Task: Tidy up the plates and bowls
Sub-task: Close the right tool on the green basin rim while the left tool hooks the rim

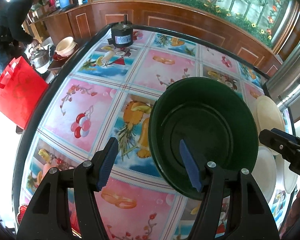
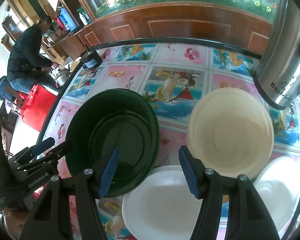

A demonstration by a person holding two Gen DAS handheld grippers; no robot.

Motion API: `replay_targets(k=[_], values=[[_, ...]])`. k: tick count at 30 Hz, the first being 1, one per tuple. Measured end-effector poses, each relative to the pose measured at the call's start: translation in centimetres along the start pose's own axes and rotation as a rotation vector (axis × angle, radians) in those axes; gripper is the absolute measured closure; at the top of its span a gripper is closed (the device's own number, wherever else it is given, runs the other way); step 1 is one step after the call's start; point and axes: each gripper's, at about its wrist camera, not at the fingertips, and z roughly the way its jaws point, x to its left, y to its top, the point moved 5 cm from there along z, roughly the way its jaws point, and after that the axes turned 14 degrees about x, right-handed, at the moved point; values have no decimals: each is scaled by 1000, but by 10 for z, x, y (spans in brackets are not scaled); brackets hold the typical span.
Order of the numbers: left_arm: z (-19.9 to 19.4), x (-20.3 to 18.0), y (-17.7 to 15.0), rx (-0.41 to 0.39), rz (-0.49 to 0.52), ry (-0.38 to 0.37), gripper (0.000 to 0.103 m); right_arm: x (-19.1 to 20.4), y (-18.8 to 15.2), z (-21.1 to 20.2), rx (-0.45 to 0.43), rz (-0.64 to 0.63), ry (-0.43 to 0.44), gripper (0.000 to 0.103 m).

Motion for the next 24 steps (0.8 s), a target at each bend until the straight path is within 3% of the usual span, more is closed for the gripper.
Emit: replay_targets(k=[24], values=[[31,-4,11,64,-14,-13,38,-10,16,33,62,-7,-14,41]])
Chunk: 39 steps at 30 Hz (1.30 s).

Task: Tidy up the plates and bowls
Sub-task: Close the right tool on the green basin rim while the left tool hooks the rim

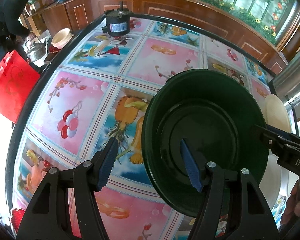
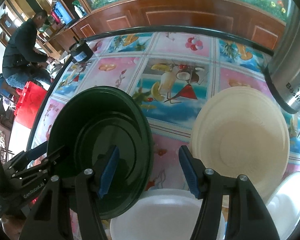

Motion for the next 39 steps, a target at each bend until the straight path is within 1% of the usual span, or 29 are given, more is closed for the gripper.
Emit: replay_targets(k=[15,17,18,22,30,33,35,36,38,39], values=[[13,-3,3,27,1,5,38,2,4,12,32,-13,27,42],[16,-3,3,35,-3,1,38,2,4,13,37,-16,26,43],[17,-3,3,39,-5,-3,38,2,4,14,39,-18,27,46],[17,-4,3,38,-3,-1,38,3,3,13,37,-20,29,50],[17,-4,4,40,0,3,38,0,2,12,33,-12,23,52],[17,-5,4,38,-2,1,38,-1,1,12,35,-12,23,57],[17,-5,4,37,0,1,38,-1,1,11,32,-11,22,66],[18,-5,4,37,1,2,38,-1,1,11,34,-10,26,68],[18,-6,4,37,1,3,38,-2,1,11,35,-8,36,78],[19,-6,4,38,2,2,38,-2,1,11,36,-6,43,81]])
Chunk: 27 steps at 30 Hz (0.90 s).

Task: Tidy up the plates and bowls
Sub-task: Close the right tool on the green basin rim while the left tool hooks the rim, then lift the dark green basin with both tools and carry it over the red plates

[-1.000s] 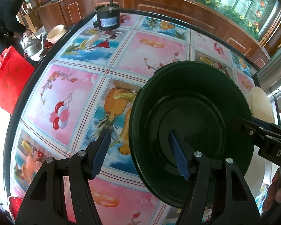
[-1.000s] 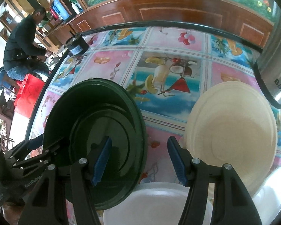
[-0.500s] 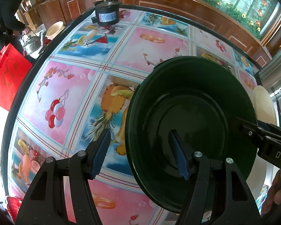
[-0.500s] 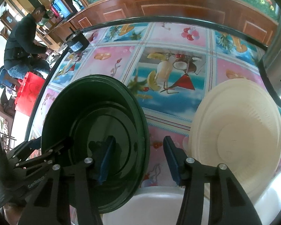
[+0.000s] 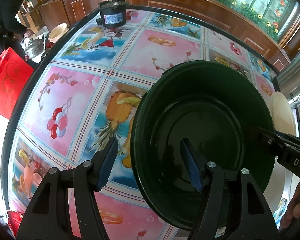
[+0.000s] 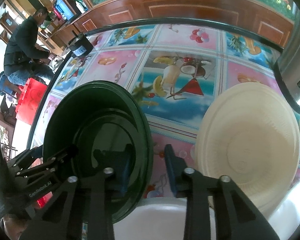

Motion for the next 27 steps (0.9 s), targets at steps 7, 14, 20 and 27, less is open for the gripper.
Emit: replay_targets(k=[7,14,20,27], values=[[1,-3,0,-2,3,-34,47,8,-1,0,-6,-24,12,91],[-2,0,0,-10,5,-2,57,16,0,-3,-26,-40,0,91],[-16,2,-1,-31,5,-1,58,21,-2,-8,-34,-39,-1,91],[-33,4,-7,-48,4,-15,58,28,-6,-18,-44,-40,-3,91]])
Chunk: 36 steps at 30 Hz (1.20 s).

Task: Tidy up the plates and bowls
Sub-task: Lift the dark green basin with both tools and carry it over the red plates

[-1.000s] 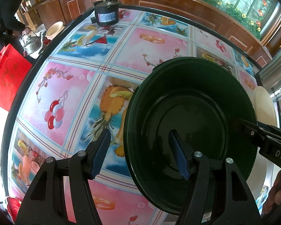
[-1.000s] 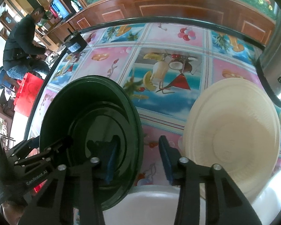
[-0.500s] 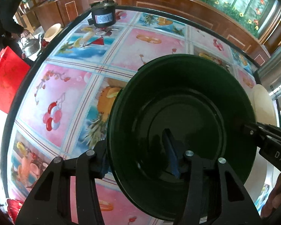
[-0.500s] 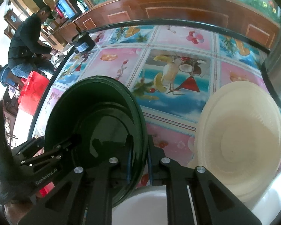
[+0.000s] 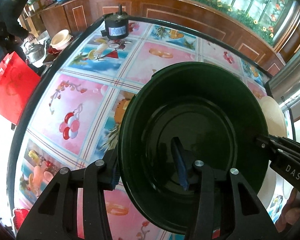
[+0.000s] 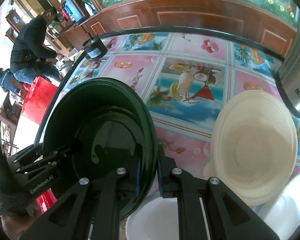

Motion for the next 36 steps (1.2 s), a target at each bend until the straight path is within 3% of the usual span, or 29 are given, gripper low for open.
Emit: replay_targets(k=[12,23,36], values=[[-26,13,-24,-14,-4,-8,58,23,-17,-14,-16,-19,-12,91],[-54,39,-63,-24,-9,-20,58,59,-53,-28,-27,-37,-7,89],[-90,100,-116,-31,-18,-25,58,127,-99,-34,-16,-84,12,87]])
